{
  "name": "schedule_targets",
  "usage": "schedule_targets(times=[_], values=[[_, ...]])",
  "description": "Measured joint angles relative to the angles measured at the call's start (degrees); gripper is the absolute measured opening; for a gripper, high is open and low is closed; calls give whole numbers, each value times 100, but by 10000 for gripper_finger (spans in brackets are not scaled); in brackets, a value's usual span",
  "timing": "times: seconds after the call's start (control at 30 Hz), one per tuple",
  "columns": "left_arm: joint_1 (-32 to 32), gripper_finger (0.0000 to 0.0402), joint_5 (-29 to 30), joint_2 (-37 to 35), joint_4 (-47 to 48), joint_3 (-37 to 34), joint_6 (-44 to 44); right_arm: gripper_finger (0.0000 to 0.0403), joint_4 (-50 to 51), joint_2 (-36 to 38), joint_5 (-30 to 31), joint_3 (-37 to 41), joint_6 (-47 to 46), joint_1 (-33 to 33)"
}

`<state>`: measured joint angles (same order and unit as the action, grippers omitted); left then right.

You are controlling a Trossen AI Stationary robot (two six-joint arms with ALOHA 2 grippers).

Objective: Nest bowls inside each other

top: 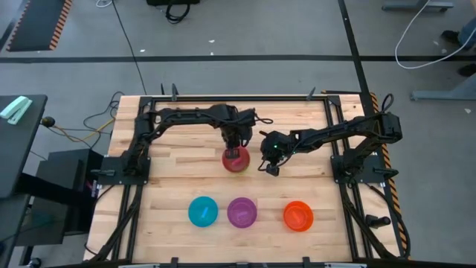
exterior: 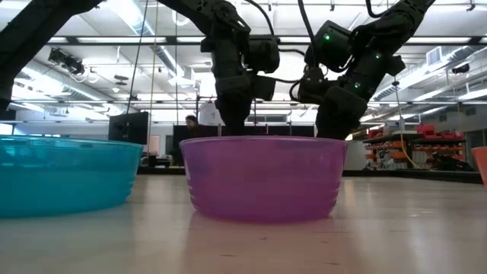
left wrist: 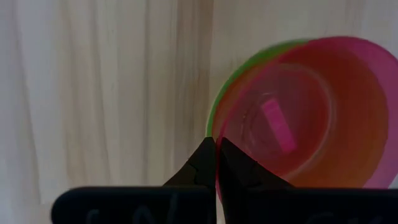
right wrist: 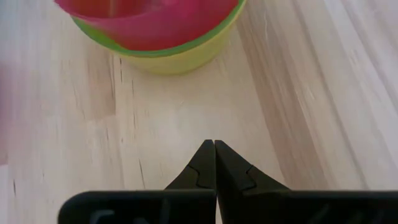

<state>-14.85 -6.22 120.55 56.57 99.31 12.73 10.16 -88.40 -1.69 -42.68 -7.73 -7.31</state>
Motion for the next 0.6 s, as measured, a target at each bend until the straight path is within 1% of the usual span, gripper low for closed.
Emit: schedule_targets(times=[0.3, 0.43, 0.6], values=[[2, 7, -38, 44, 73, 0, -1, 0, 24, 0, 0, 0, 42, 0], [0, 7, -205, 44, 188, 0, -7, 0, 25, -2, 0, 0, 42, 0], [4, 7, -236, 63, 284, 0, -33, 0, 30, -2, 0, 0, 44, 0]])
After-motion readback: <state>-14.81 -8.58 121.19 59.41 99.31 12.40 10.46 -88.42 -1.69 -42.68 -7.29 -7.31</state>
